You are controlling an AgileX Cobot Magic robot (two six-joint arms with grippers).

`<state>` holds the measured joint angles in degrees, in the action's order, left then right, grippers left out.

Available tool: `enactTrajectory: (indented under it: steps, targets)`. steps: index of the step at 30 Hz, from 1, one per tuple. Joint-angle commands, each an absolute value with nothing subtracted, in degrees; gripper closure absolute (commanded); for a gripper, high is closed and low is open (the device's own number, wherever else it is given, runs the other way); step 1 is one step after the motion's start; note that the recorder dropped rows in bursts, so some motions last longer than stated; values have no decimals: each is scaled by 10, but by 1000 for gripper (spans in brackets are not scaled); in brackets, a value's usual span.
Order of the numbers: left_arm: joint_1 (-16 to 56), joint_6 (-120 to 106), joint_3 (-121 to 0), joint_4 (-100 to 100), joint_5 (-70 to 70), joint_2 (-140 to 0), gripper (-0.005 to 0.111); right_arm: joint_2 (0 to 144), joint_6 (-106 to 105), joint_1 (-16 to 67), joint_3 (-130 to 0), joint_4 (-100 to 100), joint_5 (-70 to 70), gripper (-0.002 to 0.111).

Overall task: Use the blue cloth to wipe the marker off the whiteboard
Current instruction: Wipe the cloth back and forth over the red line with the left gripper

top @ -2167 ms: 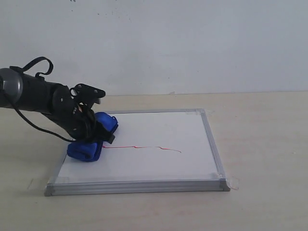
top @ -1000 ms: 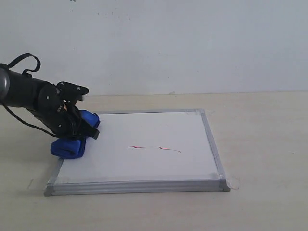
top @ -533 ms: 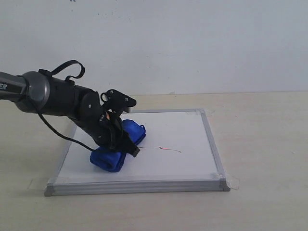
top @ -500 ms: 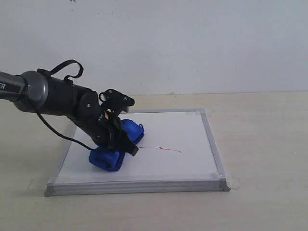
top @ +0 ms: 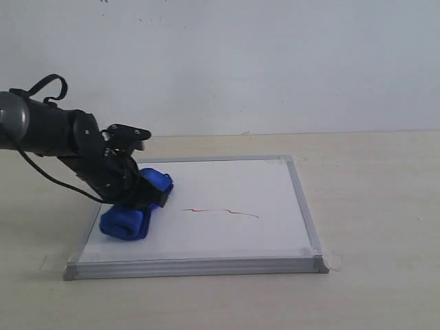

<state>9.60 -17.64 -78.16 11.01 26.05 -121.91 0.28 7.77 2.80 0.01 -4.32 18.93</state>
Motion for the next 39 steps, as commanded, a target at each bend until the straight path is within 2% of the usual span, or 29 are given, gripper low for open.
enactTrajectory:
  steps: [1,6,17,22,25,29,33,35,39]
  targets:
    - [153,-292,-774,222,294,-1225,103,0,77,23,0,-47,186,108]
    - [151,-303,-774,219,264,-1225,103,0,77,23,0,-47,185,108]
    - [60,-305,-779,226,294,-1221,103,0,77,23,0,-47,185,108]
    - [147,-478,-779,410,322,-1223,103,0,77,23,0,-47,185,108]
    - [177,-513,-780,374,322,-1223,103,0,77,23,0,-47,185,108]
    - [122,-436,-780,326,274,-1223,103,0,77,23,0,-47,185,108]
    - [54,-390,-802,320,319,-1223,103,0,77,23,0,-47,185,108]
    - [65,-390,-802,326,339,-1223,103,0,77,23,0,-47,185,108]
    - [139,-412,-802,319,364,-1223,103,0,77,23,0,-47,185,108]
